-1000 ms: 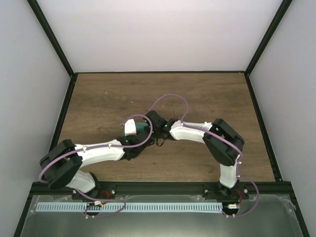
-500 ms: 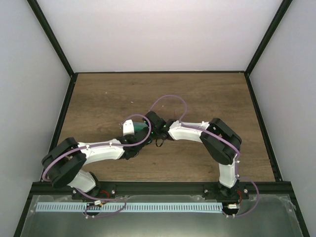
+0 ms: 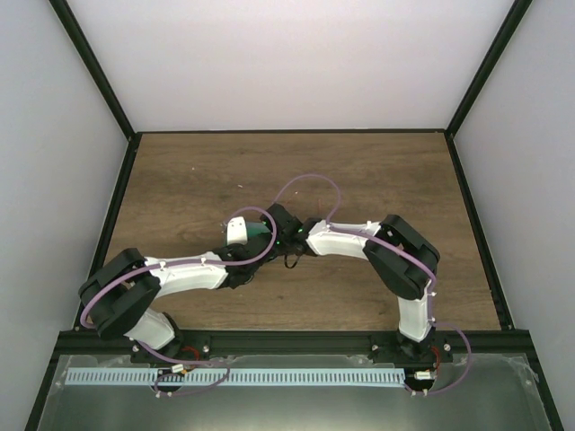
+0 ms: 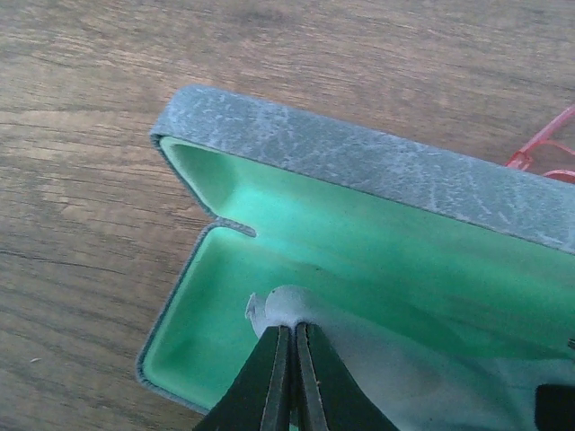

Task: Organize the sunglasses
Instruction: Place the glasses cleaning cloth in the sunglasses case.

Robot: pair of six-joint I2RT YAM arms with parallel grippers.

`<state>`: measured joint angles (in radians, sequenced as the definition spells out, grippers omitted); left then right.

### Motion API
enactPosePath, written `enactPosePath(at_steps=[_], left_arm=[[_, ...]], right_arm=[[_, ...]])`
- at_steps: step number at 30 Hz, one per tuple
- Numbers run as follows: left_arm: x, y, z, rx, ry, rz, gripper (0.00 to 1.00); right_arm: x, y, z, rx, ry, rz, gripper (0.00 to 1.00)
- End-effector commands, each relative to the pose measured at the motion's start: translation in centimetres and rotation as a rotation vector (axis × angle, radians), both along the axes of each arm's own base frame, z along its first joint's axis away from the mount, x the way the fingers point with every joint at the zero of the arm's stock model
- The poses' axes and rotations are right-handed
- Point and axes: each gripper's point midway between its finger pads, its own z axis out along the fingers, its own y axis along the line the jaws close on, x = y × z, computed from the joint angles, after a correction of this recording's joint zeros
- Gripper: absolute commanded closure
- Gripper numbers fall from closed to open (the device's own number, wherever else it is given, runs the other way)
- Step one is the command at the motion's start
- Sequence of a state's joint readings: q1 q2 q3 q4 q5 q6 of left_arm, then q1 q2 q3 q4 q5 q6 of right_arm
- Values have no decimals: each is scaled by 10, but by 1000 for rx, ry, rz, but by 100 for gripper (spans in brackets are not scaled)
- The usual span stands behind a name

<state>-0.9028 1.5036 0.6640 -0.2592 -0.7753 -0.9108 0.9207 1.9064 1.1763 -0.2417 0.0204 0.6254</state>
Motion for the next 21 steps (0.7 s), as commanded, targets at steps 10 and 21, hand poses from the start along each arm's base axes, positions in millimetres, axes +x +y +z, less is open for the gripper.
enactPosePath(at_steps=[10, 21], left_arm=[[1, -6, 3, -29, 1, -31, 96], [-3, -19, -16, -66, 54, -71, 96]], right_arm=[[-11, -14, 5, 0, -6, -31, 99], [-6, -31, 7, -59, -33, -68, 99]])
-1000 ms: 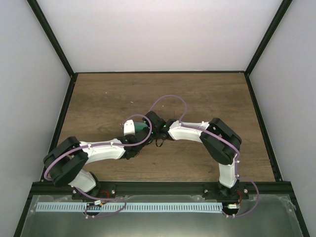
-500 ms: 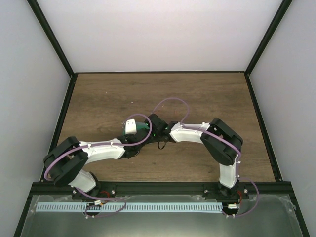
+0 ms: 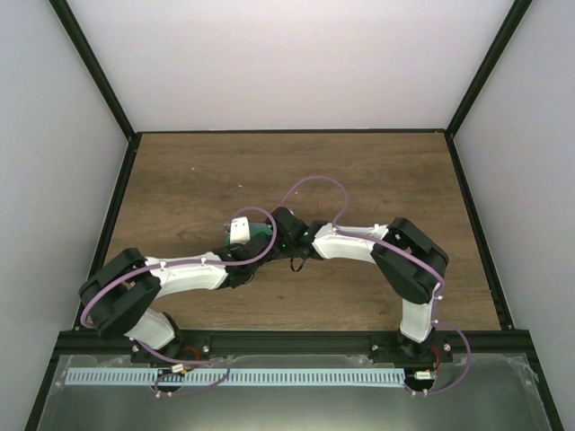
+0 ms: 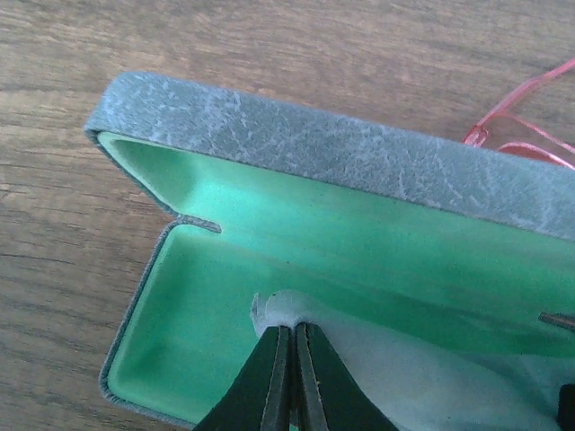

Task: Organize the sunglasses
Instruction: Place the glasses cleaning cloth in the sunglasses case.

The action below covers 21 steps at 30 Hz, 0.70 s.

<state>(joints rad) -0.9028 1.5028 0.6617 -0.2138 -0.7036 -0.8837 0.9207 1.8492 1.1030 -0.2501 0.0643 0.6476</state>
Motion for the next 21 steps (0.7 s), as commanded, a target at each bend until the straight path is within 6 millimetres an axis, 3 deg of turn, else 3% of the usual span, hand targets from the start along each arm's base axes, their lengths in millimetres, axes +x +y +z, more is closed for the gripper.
enactPosePath(at_steps=[1, 13, 21], left_arm=[[-3, -4, -16, -9, 37, -21, 96], [-9, -11, -13, -40, 41, -44, 96], [-7, 3, 5, 14, -4, -22, 96]], right_arm=[[2, -11, 9, -29, -27, -25, 99], [18, -26, 15, -57, -40, -53, 99], [16, -10, 23, -3, -35, -11, 99]])
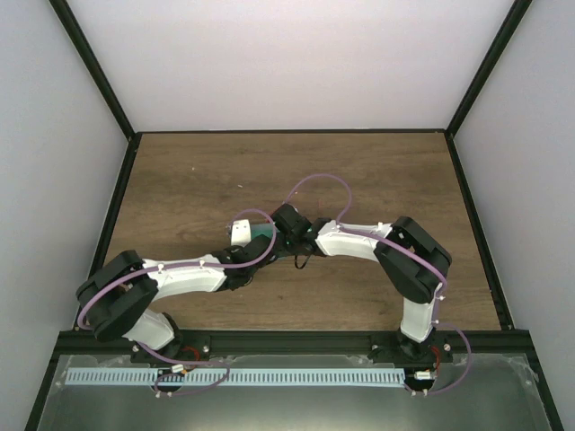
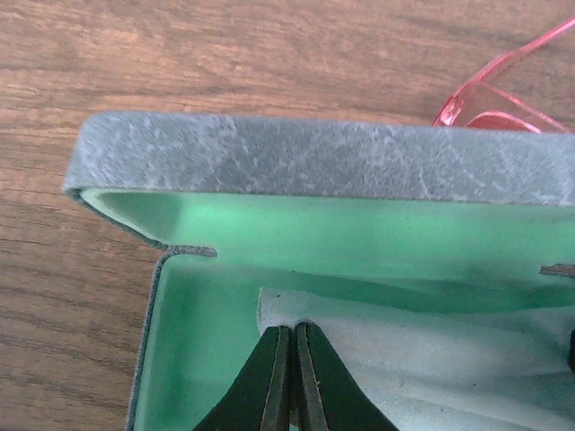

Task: Organize the sunglasses
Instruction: Place the glasses cleaning cloth in the sunglasses case.

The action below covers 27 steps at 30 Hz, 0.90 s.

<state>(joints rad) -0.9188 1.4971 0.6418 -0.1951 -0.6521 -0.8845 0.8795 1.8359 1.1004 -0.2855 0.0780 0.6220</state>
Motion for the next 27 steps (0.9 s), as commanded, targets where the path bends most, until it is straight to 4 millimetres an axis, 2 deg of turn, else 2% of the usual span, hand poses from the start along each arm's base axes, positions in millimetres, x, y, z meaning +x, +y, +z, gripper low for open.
enactPosePath(at_steps=[1, 10, 17, 27], left_arm=[[2, 12, 14, 46, -41, 13, 96], [1, 12, 4, 100, -9, -7, 96], [1, 14, -3, 119, 3, -6, 96], [1, 22, -14, 134, 24, 15, 95]], right_arm=[[4, 11, 23, 33, -35, 22, 99], [-5, 33, 22, 36, -24, 68, 99], [-5, 26, 22, 14, -34, 49, 99], [-5, 26, 13, -2, -22, 50, 99]])
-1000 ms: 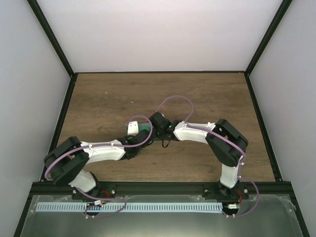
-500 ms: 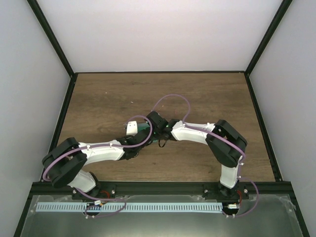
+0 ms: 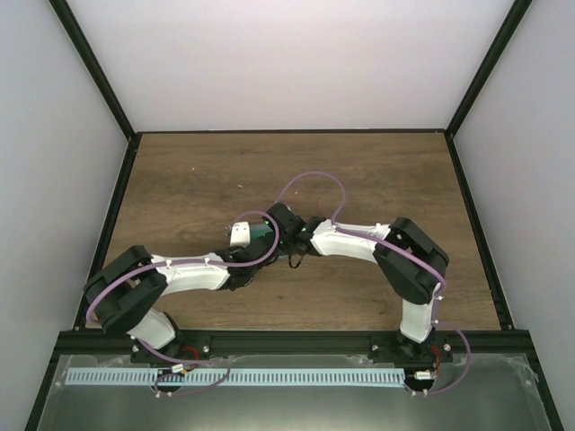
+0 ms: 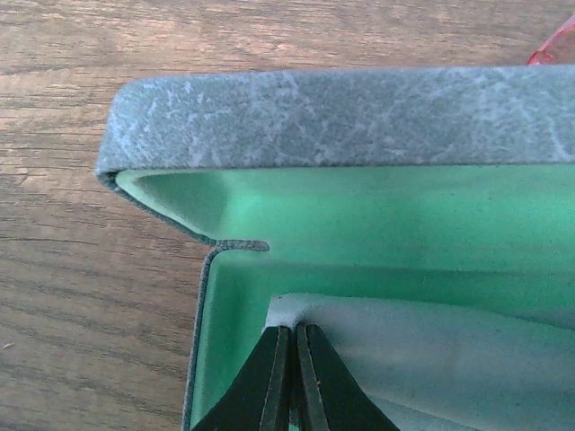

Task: Organize the sunglasses
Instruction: Place the glasses cleaning cloth in the sunglasses case.

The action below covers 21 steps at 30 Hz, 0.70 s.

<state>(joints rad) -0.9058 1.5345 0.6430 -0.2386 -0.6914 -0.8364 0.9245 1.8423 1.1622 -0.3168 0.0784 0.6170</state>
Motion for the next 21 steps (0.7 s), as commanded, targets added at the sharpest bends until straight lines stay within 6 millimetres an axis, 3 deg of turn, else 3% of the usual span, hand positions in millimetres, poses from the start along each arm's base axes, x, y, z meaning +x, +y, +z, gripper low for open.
enactPosePath(at_steps=[1, 15, 21], left_arm=[[2, 6, -5, 20, -1, 19, 95], [2, 8, -10, 34, 12, 28, 94], [1, 12, -13, 35, 22, 39, 86]], right_arm=[[2, 3, -3, -19, -6, 0, 99], [3, 1, -16, -49, 0, 1, 99], [4, 0, -18, -57, -1, -1, 99]])
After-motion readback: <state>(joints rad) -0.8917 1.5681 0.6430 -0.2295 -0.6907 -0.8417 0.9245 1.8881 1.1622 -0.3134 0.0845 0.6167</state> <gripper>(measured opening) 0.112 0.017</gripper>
